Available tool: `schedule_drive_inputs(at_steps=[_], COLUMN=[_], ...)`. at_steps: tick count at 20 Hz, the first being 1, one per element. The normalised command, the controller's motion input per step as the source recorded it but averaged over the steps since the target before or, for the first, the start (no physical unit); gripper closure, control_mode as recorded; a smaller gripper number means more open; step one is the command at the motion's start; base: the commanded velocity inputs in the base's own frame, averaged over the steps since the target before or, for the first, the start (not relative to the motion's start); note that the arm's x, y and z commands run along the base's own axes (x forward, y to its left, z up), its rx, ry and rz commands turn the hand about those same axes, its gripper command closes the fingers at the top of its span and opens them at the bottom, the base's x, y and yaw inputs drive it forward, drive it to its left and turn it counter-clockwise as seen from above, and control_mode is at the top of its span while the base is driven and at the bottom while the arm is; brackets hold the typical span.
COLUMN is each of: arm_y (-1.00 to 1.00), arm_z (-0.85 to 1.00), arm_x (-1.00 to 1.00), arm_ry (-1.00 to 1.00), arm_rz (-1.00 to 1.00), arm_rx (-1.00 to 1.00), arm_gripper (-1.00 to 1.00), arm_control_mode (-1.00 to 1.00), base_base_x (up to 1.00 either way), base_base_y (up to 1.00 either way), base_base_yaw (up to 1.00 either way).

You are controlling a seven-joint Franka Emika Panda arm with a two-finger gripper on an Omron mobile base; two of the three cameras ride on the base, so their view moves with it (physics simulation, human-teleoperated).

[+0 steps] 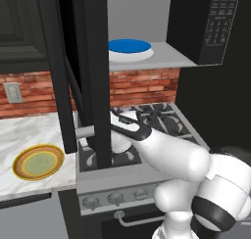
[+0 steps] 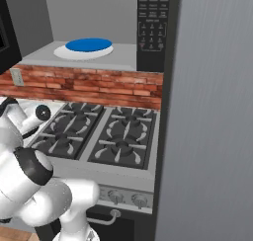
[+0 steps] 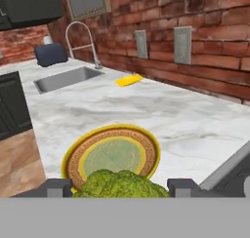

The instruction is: Pick the broccoli from the counter and place it in the microwave. Then turn on the microwave.

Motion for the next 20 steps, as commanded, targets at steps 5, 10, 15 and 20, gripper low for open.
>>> schedule_drive_inputs(at_steps=[5, 10, 15, 20], arm_y=[-0.8, -0.53, -0.44, -0.5], arm_z=[0.67, 0.78, 0.87, 0.77], arm_x=[-0.2, -0.44, -0.43, -0.38], arm_ry=[0.01, 0.06, 0.14, 0.17], arm_rz=[-0.11, -0.11, -0.13, -0.17], arm_rx=[0.0, 0.0, 0.02, 0.0], arm_gripper=[1.0, 1.0, 1.0, 1.0], arm_control_mode=[-1.0, -1.0, -1.0, -1.0], base_base_x=[0.0, 0.0, 0.0, 0.0], base_base_y=[0.0, 0.0, 0.0, 0.0], base_base_yaw=[0.0, 0.0, 0.0, 0.0])
